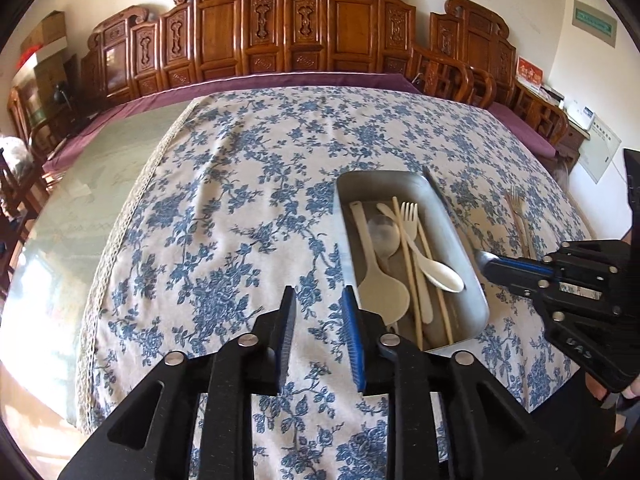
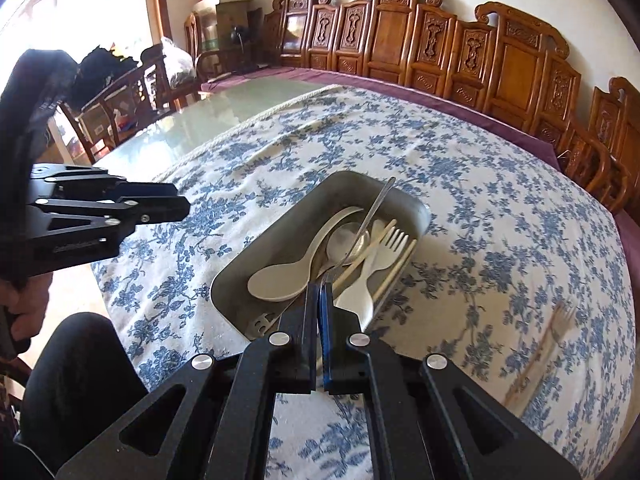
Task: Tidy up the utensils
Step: 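Lower the metal knife into the tray and open the right tool, then grasp the metal fork from the table with the right tool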
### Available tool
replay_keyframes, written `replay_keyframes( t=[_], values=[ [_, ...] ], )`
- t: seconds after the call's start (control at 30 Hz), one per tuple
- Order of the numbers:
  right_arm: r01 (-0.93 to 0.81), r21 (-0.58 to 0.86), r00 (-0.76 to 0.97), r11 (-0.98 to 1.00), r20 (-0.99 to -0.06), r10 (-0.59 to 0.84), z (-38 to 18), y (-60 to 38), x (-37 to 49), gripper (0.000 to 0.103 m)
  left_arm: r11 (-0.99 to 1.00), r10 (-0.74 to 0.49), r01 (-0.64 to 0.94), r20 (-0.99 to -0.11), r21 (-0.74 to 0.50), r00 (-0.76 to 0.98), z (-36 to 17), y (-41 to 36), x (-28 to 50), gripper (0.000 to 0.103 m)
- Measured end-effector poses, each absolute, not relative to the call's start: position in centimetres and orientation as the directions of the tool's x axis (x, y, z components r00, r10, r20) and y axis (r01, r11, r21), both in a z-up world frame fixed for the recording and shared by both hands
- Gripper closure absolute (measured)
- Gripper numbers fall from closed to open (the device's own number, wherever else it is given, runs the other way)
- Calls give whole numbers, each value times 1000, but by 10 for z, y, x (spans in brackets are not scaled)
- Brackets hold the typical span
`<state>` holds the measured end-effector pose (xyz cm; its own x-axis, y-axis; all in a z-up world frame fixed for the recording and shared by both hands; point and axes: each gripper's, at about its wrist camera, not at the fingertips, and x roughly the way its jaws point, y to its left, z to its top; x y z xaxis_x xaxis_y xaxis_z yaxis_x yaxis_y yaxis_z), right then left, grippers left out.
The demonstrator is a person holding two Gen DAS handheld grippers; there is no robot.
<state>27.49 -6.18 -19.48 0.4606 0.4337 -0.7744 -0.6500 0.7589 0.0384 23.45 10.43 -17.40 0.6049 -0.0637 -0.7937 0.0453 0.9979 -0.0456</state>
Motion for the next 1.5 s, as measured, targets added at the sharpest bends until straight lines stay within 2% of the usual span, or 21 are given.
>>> replay_keyframes(
  t=[0.17,0.4,0.47,0.57,0.83,1.07,1.33,1.5],
  values=[
    [-657,30,441,753,-795,417,-211,-47,282,101,998,-58,36,-798,-46,600,-182,111,235,67],
    [-648,54,423,760,-804,418,-223,-38,294,101,998,-55,28,-802,-47,595,-188,116,236,46],
    [-645,57,421,762,-806,417,-225,-35,298,101,999,-51,25,-802,-45,595,-189,116,236,46],
    [-639,63,420,767,-807,415,-228,-34,304,100,999,-40,19,-799,-36,600,-189,117,236,31],
    [-622,118,411,774,-792,452,-228,-50,304,100,999,-37,21,-799,-31,600,-191,115,235,28],
    [-583,131,457,802,-763,457,-220,-92,294,99,999,-42,43,-787,-20,615,-186,104,230,15],
    [-494,97,551,864,-734,397,-208,-165,304,99,996,-86,76,-771,-49,631,-173,73,229,13],
    [-410,81,591,908,-735,332,-211,-216,325,86,991,-122,117,-766,-62,631,-170,37,237,13]
  ],
)
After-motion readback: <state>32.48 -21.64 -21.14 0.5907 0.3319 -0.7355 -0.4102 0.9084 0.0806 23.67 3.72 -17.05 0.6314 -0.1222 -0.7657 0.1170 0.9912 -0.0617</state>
